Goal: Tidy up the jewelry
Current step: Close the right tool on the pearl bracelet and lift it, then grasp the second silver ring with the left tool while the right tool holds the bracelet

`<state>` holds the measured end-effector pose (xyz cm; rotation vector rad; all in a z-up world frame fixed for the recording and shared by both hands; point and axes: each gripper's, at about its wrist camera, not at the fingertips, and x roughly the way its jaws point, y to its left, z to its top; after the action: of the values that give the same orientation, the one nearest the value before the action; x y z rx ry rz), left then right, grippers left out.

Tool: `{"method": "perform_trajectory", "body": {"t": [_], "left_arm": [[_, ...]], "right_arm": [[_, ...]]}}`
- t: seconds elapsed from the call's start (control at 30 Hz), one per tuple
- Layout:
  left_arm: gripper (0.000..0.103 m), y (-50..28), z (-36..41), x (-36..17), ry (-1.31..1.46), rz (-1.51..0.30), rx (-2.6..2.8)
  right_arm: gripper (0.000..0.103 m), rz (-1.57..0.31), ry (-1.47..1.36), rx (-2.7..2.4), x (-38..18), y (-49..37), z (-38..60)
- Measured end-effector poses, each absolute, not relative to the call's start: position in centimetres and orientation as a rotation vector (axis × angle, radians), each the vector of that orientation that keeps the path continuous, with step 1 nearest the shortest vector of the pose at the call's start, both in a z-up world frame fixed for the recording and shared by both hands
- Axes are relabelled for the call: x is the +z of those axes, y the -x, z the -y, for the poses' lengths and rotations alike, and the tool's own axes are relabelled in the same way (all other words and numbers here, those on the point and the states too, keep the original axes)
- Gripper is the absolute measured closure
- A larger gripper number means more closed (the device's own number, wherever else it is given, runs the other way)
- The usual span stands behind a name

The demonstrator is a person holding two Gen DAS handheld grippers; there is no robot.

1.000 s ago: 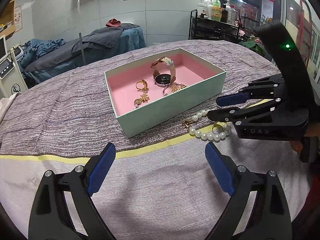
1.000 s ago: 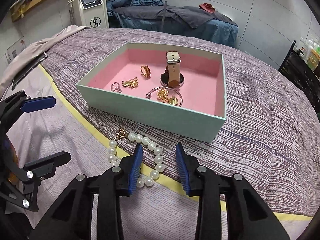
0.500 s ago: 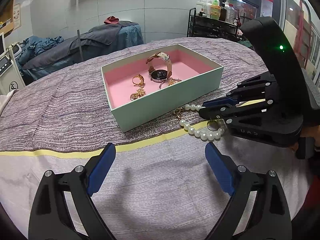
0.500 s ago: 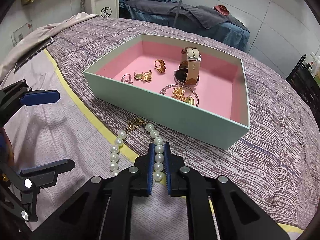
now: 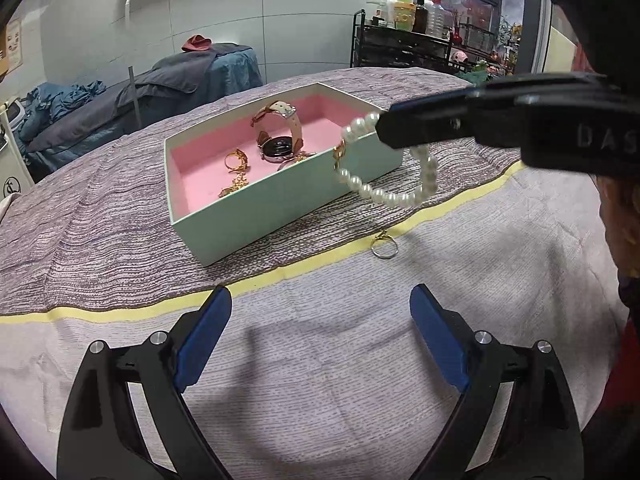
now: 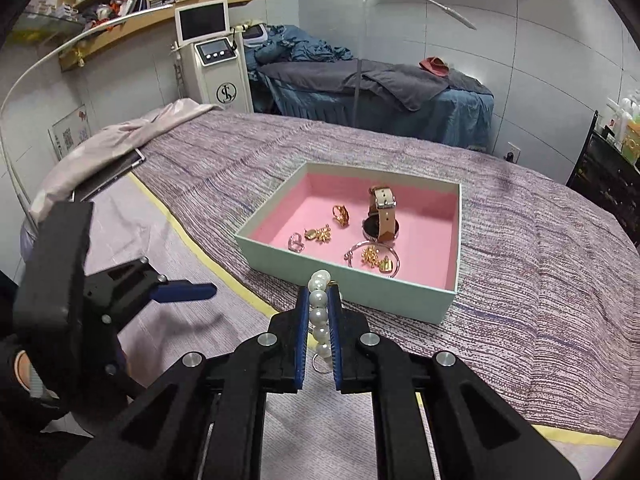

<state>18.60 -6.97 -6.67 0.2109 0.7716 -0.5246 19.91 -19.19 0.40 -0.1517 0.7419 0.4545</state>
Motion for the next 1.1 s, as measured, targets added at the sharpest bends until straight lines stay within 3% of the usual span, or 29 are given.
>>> {"method": "perform_trajectory", "body": {"t": [0.23, 0.47, 0.63, 0.87, 1.1], "left_arm": [[0.027, -19.1, 8.6, -6.9, -0.225, -0.786, -0.555], [0.045, -20.4, 9.9, -7.2, -0.235, -0.803, -0.567], [0.052, -20.7, 11.4, -7.5, -0.264, -0.811, -0.603], [0.076, -21.1, 13.1, -7.8, -0.285, -0.824, -0.643], [0.083, -21.6, 13.4, -7.9, -0.269, -0.831, -0.659]], "right_arm": [[0.094, -0.689, 0.131, 0.414, 2.3, -18.7, 20.9], [0.094, -0.711, 0.114, 0.358, 1.2, -18.4, 23.0], [0.094, -0.728, 0.099, 0.340, 0.3, -18.3, 23.8], [0.094, -0.736, 0.090, 0.338, -0.1, -18.0, 24.1], [0.094, -0.742, 0.089, 0.342, -0.4, -17.8, 24.0]]}}
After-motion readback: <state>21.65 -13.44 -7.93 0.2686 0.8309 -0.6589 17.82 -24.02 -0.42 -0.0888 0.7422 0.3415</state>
